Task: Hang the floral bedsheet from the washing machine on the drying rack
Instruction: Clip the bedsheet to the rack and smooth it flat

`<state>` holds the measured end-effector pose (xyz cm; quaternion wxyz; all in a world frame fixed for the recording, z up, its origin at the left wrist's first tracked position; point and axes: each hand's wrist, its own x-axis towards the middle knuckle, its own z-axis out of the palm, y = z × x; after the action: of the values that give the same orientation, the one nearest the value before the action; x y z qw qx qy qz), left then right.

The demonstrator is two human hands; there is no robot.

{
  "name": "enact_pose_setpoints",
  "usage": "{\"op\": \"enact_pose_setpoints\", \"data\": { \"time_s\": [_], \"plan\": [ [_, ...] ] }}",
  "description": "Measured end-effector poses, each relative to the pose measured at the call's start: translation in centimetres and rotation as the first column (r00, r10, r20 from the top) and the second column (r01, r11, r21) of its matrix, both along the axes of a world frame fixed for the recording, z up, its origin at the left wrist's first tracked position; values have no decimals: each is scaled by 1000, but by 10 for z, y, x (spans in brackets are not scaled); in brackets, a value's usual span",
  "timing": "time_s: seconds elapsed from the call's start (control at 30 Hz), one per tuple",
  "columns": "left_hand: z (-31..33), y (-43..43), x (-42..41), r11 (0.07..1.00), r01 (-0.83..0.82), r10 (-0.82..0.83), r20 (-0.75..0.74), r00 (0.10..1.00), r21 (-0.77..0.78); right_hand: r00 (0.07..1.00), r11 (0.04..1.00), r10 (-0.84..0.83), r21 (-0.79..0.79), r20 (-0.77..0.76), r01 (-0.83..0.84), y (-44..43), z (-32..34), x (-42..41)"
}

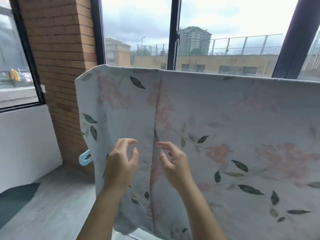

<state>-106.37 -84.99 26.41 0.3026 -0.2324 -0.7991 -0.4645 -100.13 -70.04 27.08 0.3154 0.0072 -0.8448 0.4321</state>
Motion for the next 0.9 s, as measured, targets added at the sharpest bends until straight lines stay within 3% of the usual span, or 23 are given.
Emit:
{"op": "enact_pose_setpoints", "data": {
  "time_s": [0.33, 0.57, 0.67, 0.9],
  "plan": [
    [-65, -104, -126, 971, -203, 180, 177, 968, 124, 965, 976, 214, 5, 152, -217, -92, -22, -135],
    [-105, -159, -199, 953, -301, 276, 308, 910, 36, 871, 959, 267, -23, 412, -283, -159, -29, -213],
    [-121, -177, -228, 971, -237, 204, 387, 899, 39, 874, 969, 218, 10, 435, -247, -186, -35, -241],
    [-145, -194, -280, 996, 78, -40, 516, 855, -51, 865, 991, 106, 19, 491, -132, -218, -51, -276]
  ]
}}
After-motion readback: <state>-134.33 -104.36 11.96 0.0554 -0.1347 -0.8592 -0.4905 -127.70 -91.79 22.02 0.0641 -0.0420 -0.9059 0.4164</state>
